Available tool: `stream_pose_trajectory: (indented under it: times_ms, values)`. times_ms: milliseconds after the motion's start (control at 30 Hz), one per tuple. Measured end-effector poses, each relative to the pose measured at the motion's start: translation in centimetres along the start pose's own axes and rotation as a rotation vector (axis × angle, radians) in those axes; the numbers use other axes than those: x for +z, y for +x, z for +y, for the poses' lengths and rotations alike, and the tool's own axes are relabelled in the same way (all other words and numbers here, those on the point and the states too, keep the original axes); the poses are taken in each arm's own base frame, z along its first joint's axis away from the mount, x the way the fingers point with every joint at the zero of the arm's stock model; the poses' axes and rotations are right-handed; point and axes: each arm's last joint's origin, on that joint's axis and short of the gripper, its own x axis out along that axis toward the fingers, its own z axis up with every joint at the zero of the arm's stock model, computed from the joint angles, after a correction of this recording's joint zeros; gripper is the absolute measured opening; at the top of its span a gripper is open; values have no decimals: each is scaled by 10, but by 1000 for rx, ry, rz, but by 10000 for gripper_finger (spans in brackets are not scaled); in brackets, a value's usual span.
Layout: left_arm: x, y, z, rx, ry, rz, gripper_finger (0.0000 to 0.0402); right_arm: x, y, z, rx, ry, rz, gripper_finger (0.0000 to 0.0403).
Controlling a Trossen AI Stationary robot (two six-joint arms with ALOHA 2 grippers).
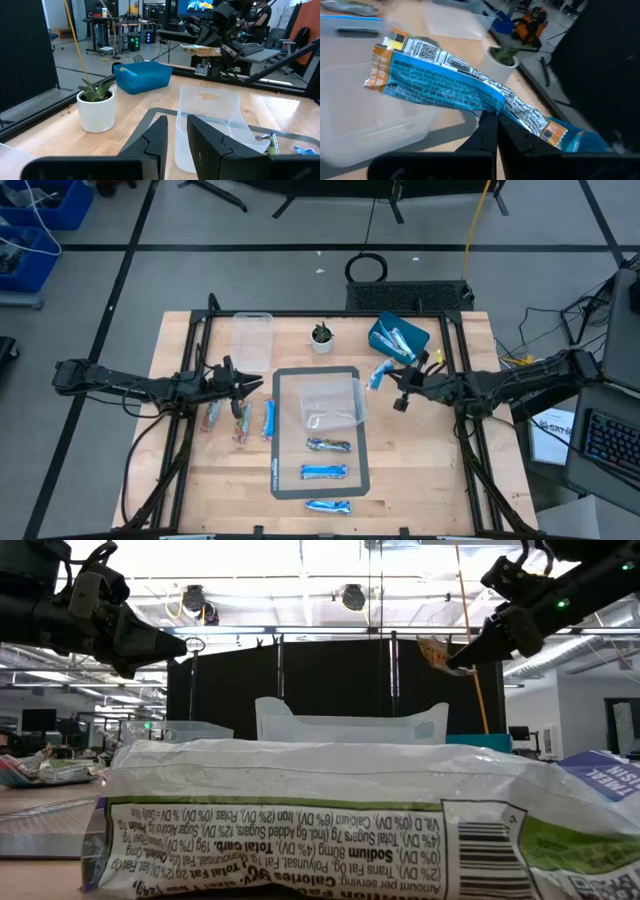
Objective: Pick and place Granola Bars by type
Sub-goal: Put the snack into the right bin
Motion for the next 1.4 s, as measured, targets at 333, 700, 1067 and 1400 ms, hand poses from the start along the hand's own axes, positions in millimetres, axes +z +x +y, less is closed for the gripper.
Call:
stream_pose_trajectory:
  times_ms: [333, 700, 1067, 1400]
  values:
    - [0, 0, 0, 0, 0, 1, 79, 12, 7, -30, 42, 57, -118, 0]
    - [0, 0, 0, 0, 0, 0, 79, 13, 13, -68, -54, 90, -184, 0]
    - [0, 0, 0, 0, 0, 0, 79, 19, 4, -117, -200, 166, -236, 0]
    - [0, 0, 0, 0, 0, 0, 79, -8, 4, -145, -382, 248, 113, 0]
